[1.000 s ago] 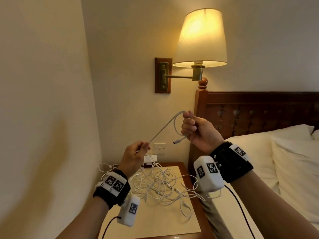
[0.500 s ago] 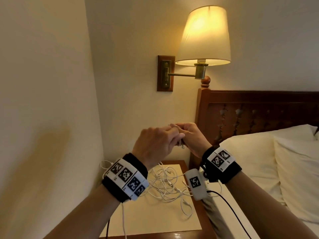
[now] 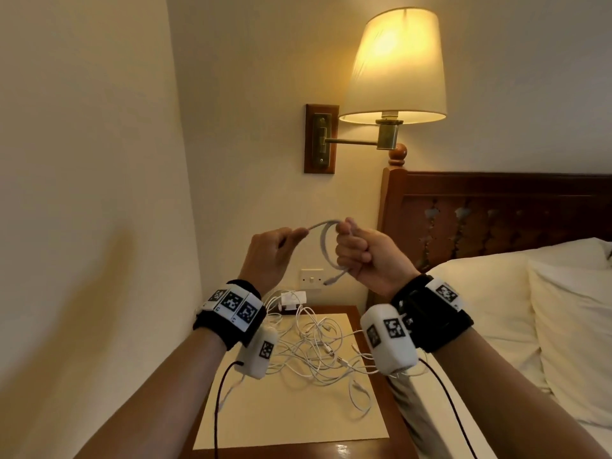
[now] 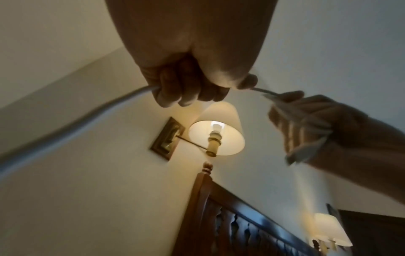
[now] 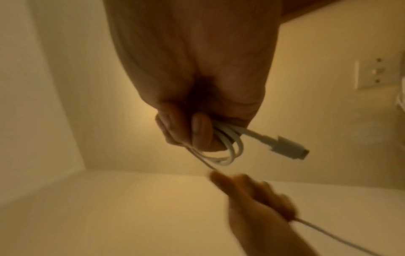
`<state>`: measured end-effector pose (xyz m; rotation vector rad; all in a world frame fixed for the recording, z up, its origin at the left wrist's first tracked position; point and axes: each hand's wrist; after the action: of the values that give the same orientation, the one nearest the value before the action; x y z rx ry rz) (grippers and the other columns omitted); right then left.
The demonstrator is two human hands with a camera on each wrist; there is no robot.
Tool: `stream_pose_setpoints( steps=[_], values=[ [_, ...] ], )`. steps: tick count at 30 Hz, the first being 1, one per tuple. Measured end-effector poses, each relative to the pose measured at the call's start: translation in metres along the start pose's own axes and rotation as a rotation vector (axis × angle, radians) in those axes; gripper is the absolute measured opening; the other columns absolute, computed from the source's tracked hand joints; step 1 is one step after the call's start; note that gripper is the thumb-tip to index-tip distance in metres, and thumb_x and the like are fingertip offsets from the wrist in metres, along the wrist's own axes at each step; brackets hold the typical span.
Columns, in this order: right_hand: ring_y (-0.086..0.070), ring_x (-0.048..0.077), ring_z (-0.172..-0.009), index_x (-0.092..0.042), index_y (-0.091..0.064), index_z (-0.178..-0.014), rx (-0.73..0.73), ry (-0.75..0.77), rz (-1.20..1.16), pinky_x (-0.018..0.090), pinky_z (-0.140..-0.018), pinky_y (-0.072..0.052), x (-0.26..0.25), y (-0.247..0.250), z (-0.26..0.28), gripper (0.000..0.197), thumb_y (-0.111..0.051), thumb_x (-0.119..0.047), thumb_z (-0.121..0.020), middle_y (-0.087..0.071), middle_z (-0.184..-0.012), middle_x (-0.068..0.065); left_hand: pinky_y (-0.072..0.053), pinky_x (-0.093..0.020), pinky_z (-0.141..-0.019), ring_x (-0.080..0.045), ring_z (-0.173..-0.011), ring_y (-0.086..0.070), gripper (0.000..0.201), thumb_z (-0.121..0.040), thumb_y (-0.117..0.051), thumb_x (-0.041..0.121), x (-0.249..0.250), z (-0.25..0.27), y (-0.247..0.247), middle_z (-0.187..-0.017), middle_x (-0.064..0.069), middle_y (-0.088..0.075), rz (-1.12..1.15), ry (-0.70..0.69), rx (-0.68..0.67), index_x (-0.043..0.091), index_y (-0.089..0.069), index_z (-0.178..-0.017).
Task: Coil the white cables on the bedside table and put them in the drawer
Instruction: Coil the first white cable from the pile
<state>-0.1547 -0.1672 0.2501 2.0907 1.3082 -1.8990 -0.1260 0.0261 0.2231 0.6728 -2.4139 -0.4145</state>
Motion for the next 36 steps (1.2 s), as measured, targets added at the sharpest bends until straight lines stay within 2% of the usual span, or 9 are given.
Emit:
stream_pose_setpoints(
  steps=[5,8,13,17,21,29,32,34,36],
  values=[
    [-0.038,0.003,-0.041,-0.014,-0.05,-0.083,0.079,0.073,-0.114,0.016,-0.045,-0.036,-0.019,0.003,0.0,0.032,-0.03,-0.027,-0.104,-0.041,-0.052,-0.009,-0.034,-0.014,-0.053,-0.004,-0.054,-0.045,0.045,-0.09,-0.033,0.066,-0.045,0.033,-0.004,-0.059,0.011,-0.048,0.029,0.065,-0.045,0.03,-0.048,-0.068],
    [-0.047,0.006,-0.047,-0.011,-0.052,-0.086,0.171,0.11,-0.093,0.017,-0.05,-0.046,-0.021,0.002,-0.002,0.029,-0.034,-0.025,-0.104,-0.049,-0.057,-0.005,-0.035,-0.022,-0.054,-0.004,-0.05,-0.045,0.032,-0.1,-0.044,0.035,-0.046,0.048,-0.013,-0.06,0.009,-0.05,-0.042,0.135,-0.144,0.029,-0.047,-0.07],
    [-0.063,0.015,-0.061,-0.006,-0.058,-0.089,0.231,0.172,0.264,0.023,-0.062,-0.055,-0.013,-0.004,-0.005,0.024,-0.042,-0.02,-0.102,-0.061,-0.068,0.004,-0.025,-0.015,-0.048,-0.006,-0.048,-0.038,0.036,-0.102,-0.038,0.035,0.013,0.051,-0.018,-0.059,0.008,-0.047,-0.43,-0.196,-0.516,0.021,-0.054,-0.073],
    [-0.066,0.018,-0.063,0.002,-0.06,-0.095,0.261,0.205,0.598,0.027,-0.063,-0.056,-0.006,-0.007,-0.008,0.025,-0.047,-0.019,-0.101,-0.066,-0.072,0.01,-0.03,-0.022,-0.048,-0.01,-0.048,-0.044,0.033,-0.101,-0.038,0.037,0.051,0.037,-0.005,-0.065,0.005,-0.057,-0.47,-0.468,-0.26,0.019,-0.058,-0.082],
    [-0.063,0.016,-0.062,0.0,-0.065,-0.095,0.214,0.174,0.819,0.026,-0.058,-0.052,0.001,-0.004,-0.001,0.029,-0.05,-0.025,-0.099,-0.065,-0.073,0.009,-0.034,-0.018,-0.043,-0.005,-0.047,-0.037,0.027,-0.1,-0.043,0.034,0.057,0.017,0.01,-0.065,0.007,-0.055,-0.42,-0.505,-0.053,0.019,-0.06,-0.085],
    [-0.046,0.01,-0.042,-0.004,-0.06,-0.087,0.084,0.051,0.76,0.021,-0.045,-0.039,-0.001,-0.009,0.001,0.033,-0.039,-0.024,-0.104,-0.052,-0.055,0.002,-0.04,-0.019,-0.048,-0.005,-0.052,-0.044,0.041,-0.085,-0.053,0.057,0.039,0.0,0.014,-0.065,0.012,-0.049,-0.281,-0.238,0.04,0.016,-0.057,-0.091],
    [-0.036,0.007,-0.038,-0.008,-0.057,-0.082,0.046,-0.007,0.641,0.018,-0.041,-0.03,-0.001,-0.006,0.0,0.034,-0.038,-0.025,-0.104,-0.043,-0.051,-0.002,-0.043,-0.015,-0.061,-0.003,-0.072,-0.054,0.048,-0.079,-0.057,0.058,0.033,-0.003,0.013,-0.083,0.007,-0.057,-0.04,-0.128,-0.027,0.017,-0.066,-0.103],
    [-0.033,0.006,-0.038,-0.009,-0.055,-0.08,0.031,-0.018,0.586,0.018,-0.042,-0.027,-0.001,-0.006,-0.002,0.034,-0.038,-0.025,-0.104,-0.04,-0.05,-0.005,-0.046,-0.019,-0.071,-0.004,-0.082,-0.058,0.046,-0.08,-0.052,0.058,0.034,-0.003,0.011,-0.09,0.008,-0.063,0.11,-0.005,-0.117,0.019,-0.072,-0.095],
    [-0.032,0.005,-0.038,-0.009,-0.055,-0.078,0.029,-0.026,0.523,0.018,-0.043,-0.024,-0.001,-0.006,-0.005,0.035,-0.038,-0.024,-0.105,-0.04,-0.05,-0.006,-0.041,-0.016,-0.06,0.001,-0.06,-0.053,0.039,-0.087,-0.049,0.052,0.038,-0.002,0.01,-0.067,0.016,-0.063,0.287,0.153,-0.21,0.019,-0.07,-0.081]
  ],
)
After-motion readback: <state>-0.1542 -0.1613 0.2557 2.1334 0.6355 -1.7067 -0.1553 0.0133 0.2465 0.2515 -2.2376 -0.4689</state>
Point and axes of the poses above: each hand's wrist, its own z-axis away from the middle knuckle, its own y-axis out of the back of the hand, x = y × z
